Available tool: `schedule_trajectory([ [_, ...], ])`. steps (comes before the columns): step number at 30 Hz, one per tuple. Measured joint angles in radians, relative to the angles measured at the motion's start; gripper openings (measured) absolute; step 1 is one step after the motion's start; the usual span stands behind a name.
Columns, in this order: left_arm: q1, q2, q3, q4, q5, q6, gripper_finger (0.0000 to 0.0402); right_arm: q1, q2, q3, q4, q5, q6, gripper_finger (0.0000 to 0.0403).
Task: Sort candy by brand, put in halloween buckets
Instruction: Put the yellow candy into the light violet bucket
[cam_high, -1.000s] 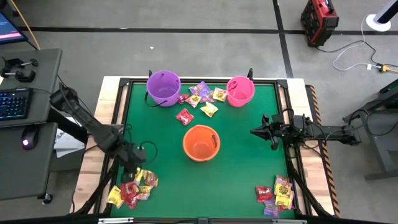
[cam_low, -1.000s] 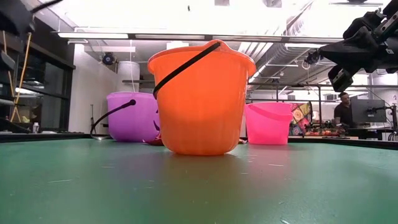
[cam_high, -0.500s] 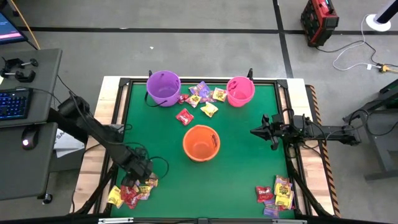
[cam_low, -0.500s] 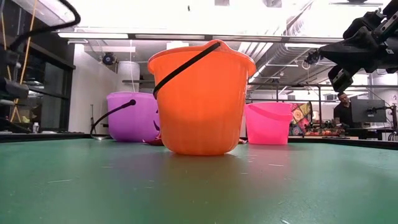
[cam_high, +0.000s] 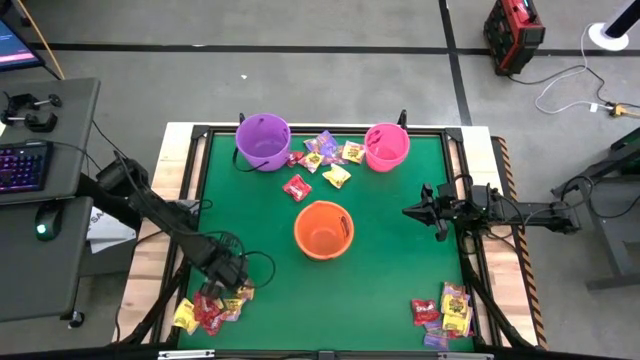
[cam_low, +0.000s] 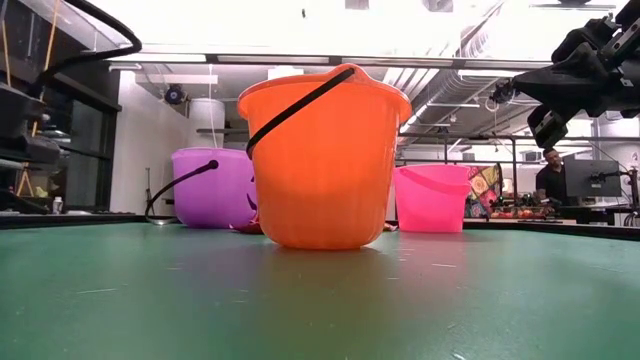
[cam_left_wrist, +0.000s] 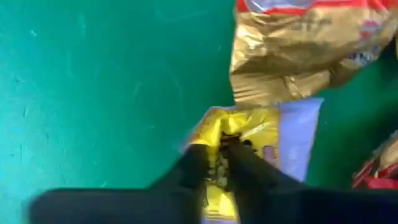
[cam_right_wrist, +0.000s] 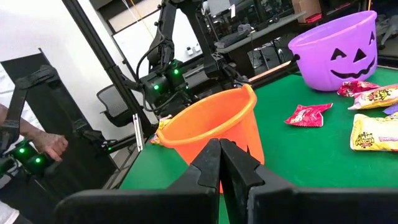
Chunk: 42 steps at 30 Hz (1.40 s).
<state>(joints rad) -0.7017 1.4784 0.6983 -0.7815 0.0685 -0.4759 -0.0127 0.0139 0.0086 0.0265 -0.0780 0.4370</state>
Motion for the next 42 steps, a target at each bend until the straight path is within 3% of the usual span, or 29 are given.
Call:
schedule_trajectory([
  [5,0.044,-0.087,-0.002,-0.030,0.025,-0.064,0.0005,0.000,0.000,0.000,0.000,0.000,0.000,0.0000],
  [10,0.123,-0.263,0.041,-0.101,-0.030,-0.099,0.0001,0.000,0.000,0.000,0.000,0.000,0.000,0.0000],
  [16,0.285,-0.450,0.179,-0.202,-0.344,-0.038,0.0000,0.000,0.000,0.000,0.000,0.000,0.000,0.0000],
  [19,0.423,-0.488,0.237,-0.152,-0.504,0.061,0.0000,0.000,0.000,0.000,0.000,0.000,0.000,0.0000],
  [21,0.544,-0.493,0.262,-0.078,-0.540,0.165,0.0000,0.000,0.000,0.000,0.000,0.000,0.000,0.0000],
  [27,0.946,-0.441,0.275,0.124,-0.478,0.473,0.0000,0.000,0.000,0.000,0.000,0.000,0.000,0.0000],
  [32,1.230,-0.354,0.275,0.195,-0.326,0.483,0.0002,0.000,0.000,0.000,0.000,0.000,0.000,0.0000],
  [37,1.358,-0.292,0.275,0.263,-0.257,0.487,0.0034,0.000,0.000,0.000,0.000,0.000,0.000,0.0000],
  [42,1.409,-0.258,0.275,0.254,-0.258,0.481,0.0101,0.000,0.000,0.000,0.000,0.000,0.000,0.0000],
])
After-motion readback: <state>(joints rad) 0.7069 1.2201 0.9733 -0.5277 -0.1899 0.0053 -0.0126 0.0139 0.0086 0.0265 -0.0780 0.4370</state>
